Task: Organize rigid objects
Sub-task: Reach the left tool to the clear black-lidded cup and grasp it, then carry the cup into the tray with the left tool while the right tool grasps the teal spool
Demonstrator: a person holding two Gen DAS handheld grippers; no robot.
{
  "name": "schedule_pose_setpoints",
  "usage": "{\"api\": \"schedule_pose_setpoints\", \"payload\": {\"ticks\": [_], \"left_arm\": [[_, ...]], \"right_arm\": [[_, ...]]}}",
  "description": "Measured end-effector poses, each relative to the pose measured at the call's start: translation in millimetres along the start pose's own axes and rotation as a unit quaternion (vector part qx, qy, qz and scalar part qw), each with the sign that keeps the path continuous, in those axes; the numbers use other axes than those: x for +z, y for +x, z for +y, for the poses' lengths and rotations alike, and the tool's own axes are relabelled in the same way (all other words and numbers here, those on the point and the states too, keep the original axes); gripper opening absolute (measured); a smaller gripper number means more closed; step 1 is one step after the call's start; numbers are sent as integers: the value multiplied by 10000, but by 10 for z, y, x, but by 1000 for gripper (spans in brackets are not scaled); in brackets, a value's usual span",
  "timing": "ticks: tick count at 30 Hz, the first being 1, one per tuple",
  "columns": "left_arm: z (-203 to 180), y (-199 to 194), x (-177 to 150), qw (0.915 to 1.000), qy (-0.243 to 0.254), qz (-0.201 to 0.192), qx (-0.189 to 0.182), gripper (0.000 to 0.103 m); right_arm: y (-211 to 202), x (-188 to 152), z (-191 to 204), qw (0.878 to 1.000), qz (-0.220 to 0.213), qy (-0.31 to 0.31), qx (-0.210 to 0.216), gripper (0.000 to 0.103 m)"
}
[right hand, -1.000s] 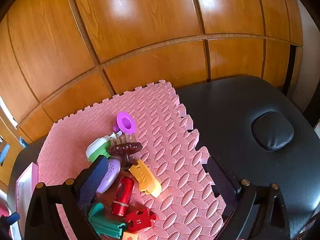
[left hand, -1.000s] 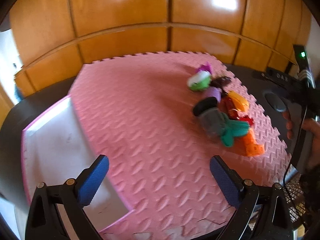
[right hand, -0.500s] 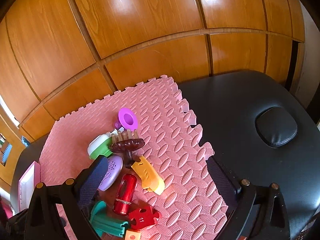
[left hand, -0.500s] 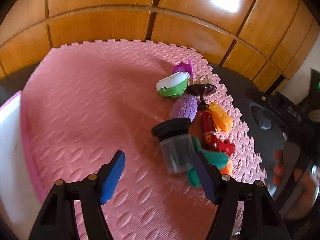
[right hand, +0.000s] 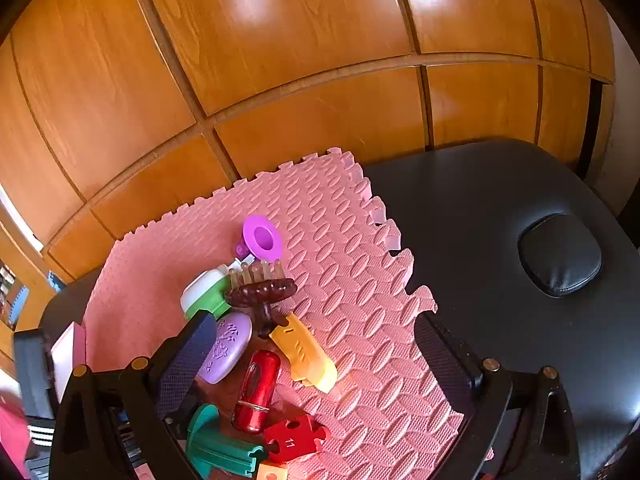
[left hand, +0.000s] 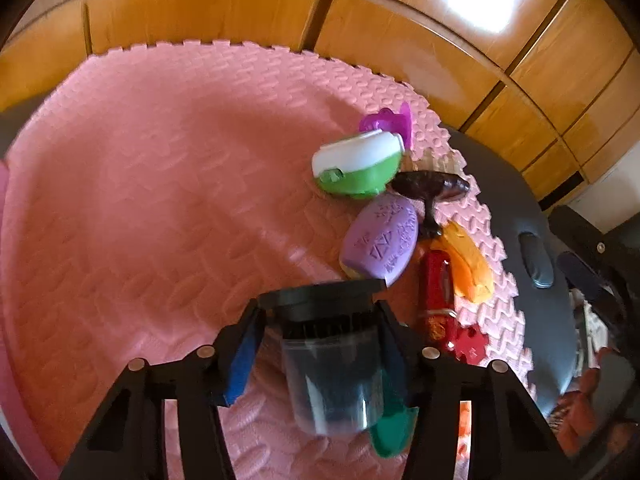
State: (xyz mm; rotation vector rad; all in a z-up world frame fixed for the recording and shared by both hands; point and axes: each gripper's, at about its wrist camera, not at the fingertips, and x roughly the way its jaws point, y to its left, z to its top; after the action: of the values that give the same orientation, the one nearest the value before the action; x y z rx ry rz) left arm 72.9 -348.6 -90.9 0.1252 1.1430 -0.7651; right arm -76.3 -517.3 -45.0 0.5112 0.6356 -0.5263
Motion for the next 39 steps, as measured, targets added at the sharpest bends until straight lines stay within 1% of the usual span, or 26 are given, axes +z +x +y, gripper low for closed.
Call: {"api": "schedule_pose_setpoints", "payload": {"ticks": [3, 4, 5, 7, 10, 12, 14, 16, 17, 19, 21, 22, 24, 25, 26, 27, 29, 31, 32, 34, 36, 39], "left_arm": [[45, -10, 3, 10000, -13, -20, -93, 52], [74, -24, -2, 10000, -5, -10, -69, 49], [107, -49, -16, 10000, 25, -11, 10, 44], [171, -94, -53, 10000, 49, -25, 62, 44], [249, -168, -148, 9997, 127, -61, 222, 44], [283, -215, -209, 9996, 156, -74, 219, 44], [309, -259, -272, 9994, 168, -63, 280, 44], [347, -303, -345, 9994, 209, -116, 267, 44], [367, -329, -385, 9992, 237, -152, 268, 44], [393, -386, -463, 9987, 315, -241, 325, 44], [424, -422, -526, 9980, 368, -278, 437, 44], [444, -441, -559, 9978, 398, -318, 416, 44], [454, -469, -615, 9972, 477, -358, 445, 44], [448, -476, -637, 9967, 543, -356, 482, 44], [438, -477, -637, 9963, 591, -355, 508, 44], [428, -479, -641, 9960, 625, -366, 522, 44], [434, -491, -670, 9956, 663, -397, 529, 44], [440, -499, -685, 9954, 681, -415, 530, 44], [437, -496, -681, 9953, 686, -419, 532, 44], [426, -488, -678, 9952, 695, -426, 543, 44], [415, -477, -670, 9950, 703, -433, 560, 44], [405, -472, -671, 9946, 723, -454, 589, 44]], "right_arm": [[10, -4, 22, 9999, 32, -98, -25, 91], [15, -6, 25, 9999, 55, -122, -20, 88], [23, -9, 30, 9999, 80, -143, -18, 86], [49, -23, 49, 9997, 159, -199, -9, 82], [70, -42, 86, 9993, 216, -302, 2, 79], [83, -48, 106, 9991, 244, -356, 17, 77], [100, -64, 127, 9986, 312, -405, 108, 73], [116, -82, 157, 9977, 404, -463, 301, 67], [126, -98, 188, 9963, 489, -513, 491, 66], [143, -146, 275, 9920, 682, -659, 831, 65], [151, -197, 357, 9878, 822, -804, 1045, 65], [159, -230, 417, 9844, 922, -924, 1180, 64], [181, -315, 551, 9730, 1230, -1176, 1558, 63], [181, -342, 579, 9696, 1307, -1248, 1650, 63], [178, -407, 663, 9611, 1478, -1455, 1822, 63], [171, -475, 747, 9545, 1582, -1691, 1879, 63], [180, -561, 842, 9486, 1684, -2000, 1786, 63], [194, -624, 884, 9466, 1740, -2163, 1637, 64], [201, -654, 899, 9466, 1741, -2263, 1497, 65], [186, -688, 895, 9471, 1709, -2374, 1320, 78], [170, -707, 875, 9487, 1687, -2393, 1191, 84], [147, -713, 825, 9506, 1680, -2386, 1058, 84]]}}
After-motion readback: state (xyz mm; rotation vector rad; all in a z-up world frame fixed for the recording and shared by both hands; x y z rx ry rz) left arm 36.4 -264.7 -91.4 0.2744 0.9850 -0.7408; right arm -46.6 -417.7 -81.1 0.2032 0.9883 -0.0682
